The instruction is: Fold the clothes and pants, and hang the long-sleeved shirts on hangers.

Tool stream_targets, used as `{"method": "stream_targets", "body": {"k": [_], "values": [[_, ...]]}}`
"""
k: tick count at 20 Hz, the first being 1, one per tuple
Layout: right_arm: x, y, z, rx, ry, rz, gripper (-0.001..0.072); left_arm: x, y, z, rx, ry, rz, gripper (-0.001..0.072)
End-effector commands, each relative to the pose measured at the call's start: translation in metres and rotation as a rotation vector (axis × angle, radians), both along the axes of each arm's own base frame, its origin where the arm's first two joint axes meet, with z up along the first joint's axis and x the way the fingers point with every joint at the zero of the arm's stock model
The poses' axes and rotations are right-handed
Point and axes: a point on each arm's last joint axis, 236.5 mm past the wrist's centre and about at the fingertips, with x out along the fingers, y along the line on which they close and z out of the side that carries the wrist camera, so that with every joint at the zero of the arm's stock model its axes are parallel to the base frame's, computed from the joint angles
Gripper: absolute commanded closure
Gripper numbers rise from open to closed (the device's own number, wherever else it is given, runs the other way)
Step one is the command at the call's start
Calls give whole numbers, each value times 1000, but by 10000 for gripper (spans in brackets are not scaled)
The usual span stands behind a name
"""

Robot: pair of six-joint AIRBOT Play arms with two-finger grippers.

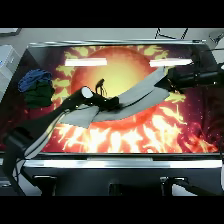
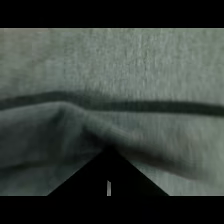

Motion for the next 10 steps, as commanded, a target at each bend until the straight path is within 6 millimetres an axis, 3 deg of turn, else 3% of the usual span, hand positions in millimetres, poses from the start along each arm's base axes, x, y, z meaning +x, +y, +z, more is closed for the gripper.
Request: {"method": "stream_targets", "body": {"k": [1,3,6,8,10], "values": [[-38,35,52,10,-81,35,673,-13,-78,-14,-220,157,189,682],[-47,47,56,16,-76,50,672,-19,-116,-8,-349,232,311,682],[-31,50,51,11,-94,19,672,-27,-137,-1,-396,234,358,683],[-14,53,40,43,-69,2,672,-19,-124,5,-382,149,264,686],[3,64,24,98,-38,17,672,7,-78,11,-303,66,187,687]]}}
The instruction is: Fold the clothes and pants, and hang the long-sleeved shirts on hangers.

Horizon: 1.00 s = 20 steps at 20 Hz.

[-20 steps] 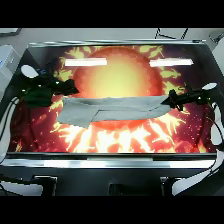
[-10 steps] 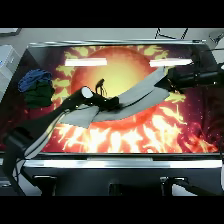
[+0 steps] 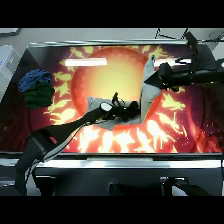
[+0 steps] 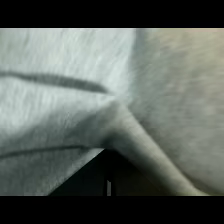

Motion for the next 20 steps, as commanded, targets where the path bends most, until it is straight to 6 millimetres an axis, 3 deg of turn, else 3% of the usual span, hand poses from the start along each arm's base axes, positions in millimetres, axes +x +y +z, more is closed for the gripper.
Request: {"method": "stream_targets", "body": {"k": [1,3,5,7,9,10,11,12,13,15,17,19,20], "values": [[27,23,-20,85,32,15,672,37,68,13,119,-117,-67,687],[38,58,-43,146,69,63,672,78,162,38,280,-190,-38,687],[46,104,-72,203,119,100,672,104,262,83,429,-278,29,686],[53,150,-112,238,193,98,672,108,344,141,531,-362,107,685],[49,195,-158,273,289,91,670,96,399,197,619,-457,171,685],[48,218,-178,309,339,75,638,88,417,222,652,-507,200,685],[46,239,-191,357,373,58,446,81,428,244,675,-548,225,685],[48,254,-198,417,391,43,37,73,434,261,695,-584,243,684],[53,259,-196,468,384,34,20,66,438,276,716,-618,255,684],[72,237,-183,506,361,4,24,54,438,292,728,-647,256,684],[88,187,-163,474,300,15,43,46,436,297,743,-672,225,684],[93,109,-163,322,283,11,42,42,435,296,752,-674,202,684],[86,59,-176,184,310,-2,41,41,434,294,752,-667,196,683]]}}
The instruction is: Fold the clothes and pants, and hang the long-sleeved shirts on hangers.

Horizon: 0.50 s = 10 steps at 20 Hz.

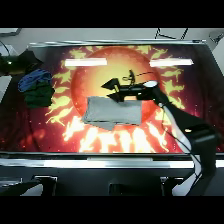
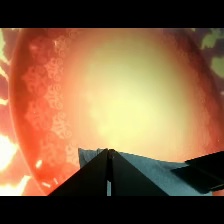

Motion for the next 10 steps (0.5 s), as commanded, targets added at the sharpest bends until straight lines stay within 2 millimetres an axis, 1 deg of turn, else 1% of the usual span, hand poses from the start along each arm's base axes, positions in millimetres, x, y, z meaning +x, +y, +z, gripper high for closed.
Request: {"method": "stream_targets", "body": {"k": [1,2,3,4,5,6,8,10], "values": [[-19,-142,-34,-364,82,37,41,-11,4,3,40,2,-14,683],[-38,-202,-58,-548,178,39,42,-11,4,3,39,2,-14,683],[-58,-248,-76,-685,278,38,42,-11,2,4,39,2,-19,683],[-76,-277,-91,-753,365,37,42,-12,0,4,39,2,-24,683],[-86,-280,-101,-727,406,32,43,-12,-5,4,39,2,-34,683],[-89,-267,-109,-661,400,39,43,-14,-11,3,39,2,-47,683],[-87,-224,-118,-491,332,55,43,-16,-23,4,39,1,-74,683],[-83,-187,-122,-364,282,80,44,-19,-37,4,38,0,-104,683]]}}
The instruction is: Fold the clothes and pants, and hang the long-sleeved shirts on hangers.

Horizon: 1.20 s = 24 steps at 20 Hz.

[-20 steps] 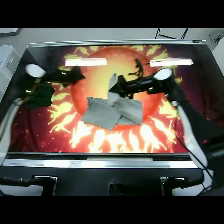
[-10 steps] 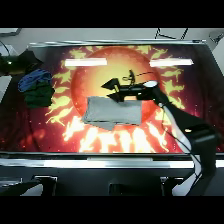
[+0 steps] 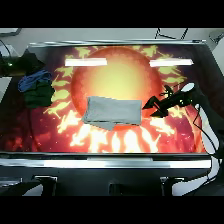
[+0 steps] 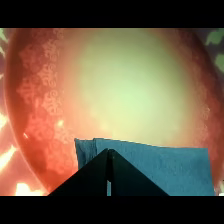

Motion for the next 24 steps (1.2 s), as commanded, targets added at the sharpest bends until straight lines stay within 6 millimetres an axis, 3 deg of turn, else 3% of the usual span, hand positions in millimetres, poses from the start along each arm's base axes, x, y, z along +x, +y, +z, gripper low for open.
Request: {"method": "stream_targets", "body": {"k": [1,2,6,7,8,10,12,15,18,21,24], "values": [[-4,40,-12,164,-34,24,46,-5,-20,0,0,1,-44,683],[-4,52,-15,191,-34,33,64,-6,-25,0,-4,1,-52,683],[7,65,-32,159,-34,-15,323,-9,-35,1,-7,1,-72,683],[10,64,-30,162,-41,-19,580,-9,-35,1,-7,2,-72,683],[14,61,-24,170,-51,-18,672,-9,-35,1,-13,5,-67,683],[24,53,1,203,-117,40,673,-9,-35,0,-17,8,-64,683],[46,32,43,218,-206,48,674,-9,-35,0,-16,8,-64,683],[89,-35,120,162,-374,-67,674,-9,-35,0,-16,8,-64,683],[107,-134,182,51,-497,-239,673,-9,-35,0,-16,8,-64,683],[86,-237,203,-54,-498,-418,673,-9,-35,0,-17,9,-64,683],[37,-329,197,-111,-427,-601,672,-9,-35,0,-17,9,-64,683]]}}
